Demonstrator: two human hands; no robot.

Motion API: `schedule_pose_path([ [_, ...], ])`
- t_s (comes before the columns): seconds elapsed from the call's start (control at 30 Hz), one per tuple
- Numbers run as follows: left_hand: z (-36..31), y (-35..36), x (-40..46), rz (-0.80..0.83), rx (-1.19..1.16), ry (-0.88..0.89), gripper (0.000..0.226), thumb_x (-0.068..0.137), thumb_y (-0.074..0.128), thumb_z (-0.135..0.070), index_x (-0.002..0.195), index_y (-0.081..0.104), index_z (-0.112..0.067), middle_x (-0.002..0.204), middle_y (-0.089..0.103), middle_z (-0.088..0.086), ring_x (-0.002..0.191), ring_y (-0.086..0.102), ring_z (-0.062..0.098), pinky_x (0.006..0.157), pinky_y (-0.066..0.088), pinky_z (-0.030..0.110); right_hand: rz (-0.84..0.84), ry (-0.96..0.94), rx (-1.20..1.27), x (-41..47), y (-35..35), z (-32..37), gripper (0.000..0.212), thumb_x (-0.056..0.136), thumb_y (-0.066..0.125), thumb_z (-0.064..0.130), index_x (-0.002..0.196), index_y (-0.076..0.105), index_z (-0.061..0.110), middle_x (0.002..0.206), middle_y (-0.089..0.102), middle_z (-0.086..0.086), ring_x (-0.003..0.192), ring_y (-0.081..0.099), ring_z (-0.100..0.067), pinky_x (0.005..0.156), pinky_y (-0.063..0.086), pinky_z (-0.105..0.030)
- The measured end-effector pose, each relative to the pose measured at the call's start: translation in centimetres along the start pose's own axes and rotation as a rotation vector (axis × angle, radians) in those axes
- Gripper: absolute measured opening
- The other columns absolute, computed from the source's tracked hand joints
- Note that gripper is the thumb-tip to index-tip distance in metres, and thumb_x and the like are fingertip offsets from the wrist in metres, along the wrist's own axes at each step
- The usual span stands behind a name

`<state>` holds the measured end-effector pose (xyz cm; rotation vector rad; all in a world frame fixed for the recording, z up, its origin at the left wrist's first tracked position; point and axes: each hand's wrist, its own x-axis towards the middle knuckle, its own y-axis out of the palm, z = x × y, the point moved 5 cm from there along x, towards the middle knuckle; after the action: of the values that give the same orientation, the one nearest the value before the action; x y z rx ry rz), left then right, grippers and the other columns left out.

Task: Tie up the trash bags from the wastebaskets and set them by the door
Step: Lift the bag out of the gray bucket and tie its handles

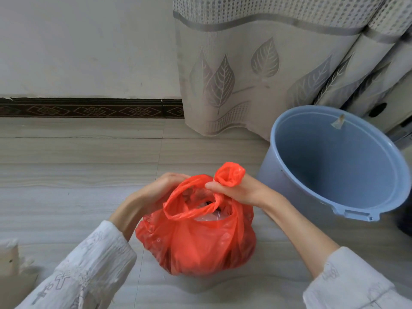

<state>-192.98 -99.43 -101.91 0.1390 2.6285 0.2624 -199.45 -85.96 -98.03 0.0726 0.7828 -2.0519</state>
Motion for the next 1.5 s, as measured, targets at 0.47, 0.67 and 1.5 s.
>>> schedule_pose_path([
  [0.47,-0.7,0.3,-0.3,-0.066,0.338,-0.079,0.026,0.074,0.073,-0.022,0.086,0.067,-0.001,0.066,0.066,0.001,0.059,0.059,0.008,0.053,0.048,0.016,-0.211,-0.283,-0.223,-0.6,-0.7,0.7,0.011,0.079,0.063,0.005,0.087,0.07,0.006,0.083,0.06,-0.013,0.083,0.06,-0.025,0.072,0.038,-0.025],
  [0.67,-3.4,0.2,-0.7,-0.556,0.487,0.205,0.01,0.078,0.065,-0.008,0.075,0.067,-0.017,0.039,0.058,-0.006,0.037,0.051,0.005,0.044,0.042,0.016,-0.417,-0.138,0.573,-0.7,-0.9,0.2,0.01,0.078,0.064,-0.006,0.086,0.068,0.0,0.085,0.067,-0.007,0.075,0.063,-0.008,0.076,0.05,-0.018],
  [1.5,-1.5,-4.0,-0.7,-0.685,-0.734,0.258,0.025,0.095,0.025,-0.001,0.083,0.038,-0.019,0.038,0.008,-0.011,0.025,0.016,0.002,0.032,0.013,0.013,-0.379,-0.004,1.42,-1.1,1.0,0.2,0.068,0.098,0.029,0.038,0.033,0.032,0.019,0.032,0.028,0.002,0.036,0.038,-0.016,0.069,0.052,-0.031],
])
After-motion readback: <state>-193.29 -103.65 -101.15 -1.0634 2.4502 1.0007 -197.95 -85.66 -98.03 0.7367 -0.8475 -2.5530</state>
